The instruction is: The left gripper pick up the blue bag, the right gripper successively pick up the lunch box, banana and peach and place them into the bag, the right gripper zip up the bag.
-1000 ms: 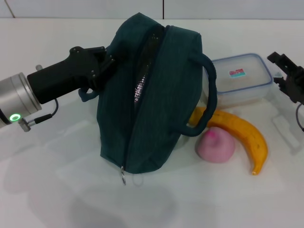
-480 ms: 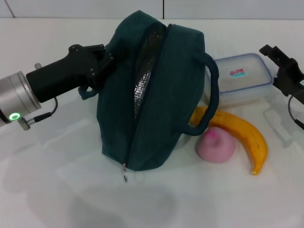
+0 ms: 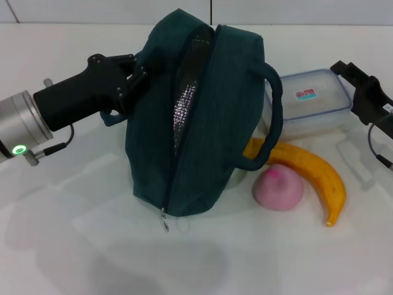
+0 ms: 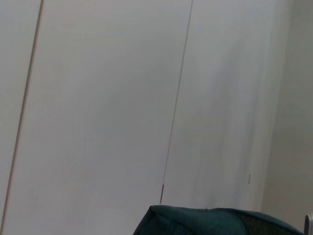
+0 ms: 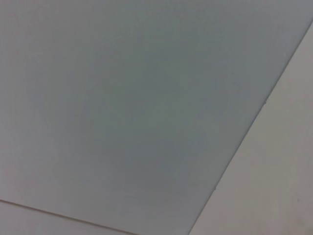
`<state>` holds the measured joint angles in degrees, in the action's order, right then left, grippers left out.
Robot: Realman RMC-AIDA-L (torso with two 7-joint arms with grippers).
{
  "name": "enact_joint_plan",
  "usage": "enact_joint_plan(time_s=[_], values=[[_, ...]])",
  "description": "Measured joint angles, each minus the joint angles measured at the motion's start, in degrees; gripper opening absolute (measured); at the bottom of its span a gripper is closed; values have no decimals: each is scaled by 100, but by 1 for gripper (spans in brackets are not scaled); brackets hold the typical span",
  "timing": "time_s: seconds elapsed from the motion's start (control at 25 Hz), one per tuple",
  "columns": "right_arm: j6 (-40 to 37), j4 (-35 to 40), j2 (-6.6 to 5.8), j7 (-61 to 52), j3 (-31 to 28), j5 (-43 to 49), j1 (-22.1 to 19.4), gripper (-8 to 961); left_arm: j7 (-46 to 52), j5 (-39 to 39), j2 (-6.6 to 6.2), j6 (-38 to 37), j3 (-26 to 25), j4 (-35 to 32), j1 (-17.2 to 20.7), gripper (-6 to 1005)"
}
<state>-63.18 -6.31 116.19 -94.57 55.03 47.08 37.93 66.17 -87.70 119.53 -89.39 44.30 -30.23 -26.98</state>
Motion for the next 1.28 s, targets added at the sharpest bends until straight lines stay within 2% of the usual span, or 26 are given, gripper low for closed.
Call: enact_joint_plan(time_s=[0.12, 0.24, 0.44, 0.64, 0.88, 1.28], values=[[-10, -20, 0, 131, -117, -5, -20, 768, 0, 1, 0, 0, 0, 0, -1, 43], [-49, -105, 1, 367, -348, 14, -25, 684, 0, 4, 0, 0, -2, 0, -1, 43], [-193, -151, 0, 493, -392, 63, 8, 545, 1, 7, 0, 4, -9, 0, -1, 43], [-201, -156, 0, 495, -362, 76, 18, 309, 2, 8, 0, 2, -10, 0, -9, 42], [-246, -158, 0, 628, -356, 81, -22, 128, 2, 12, 6, 0, -10, 0, 11, 42], [-717, -37, 1, 1188, -386, 506, -72, 113, 53, -5, 3, -244, 4, 8, 52, 43]])
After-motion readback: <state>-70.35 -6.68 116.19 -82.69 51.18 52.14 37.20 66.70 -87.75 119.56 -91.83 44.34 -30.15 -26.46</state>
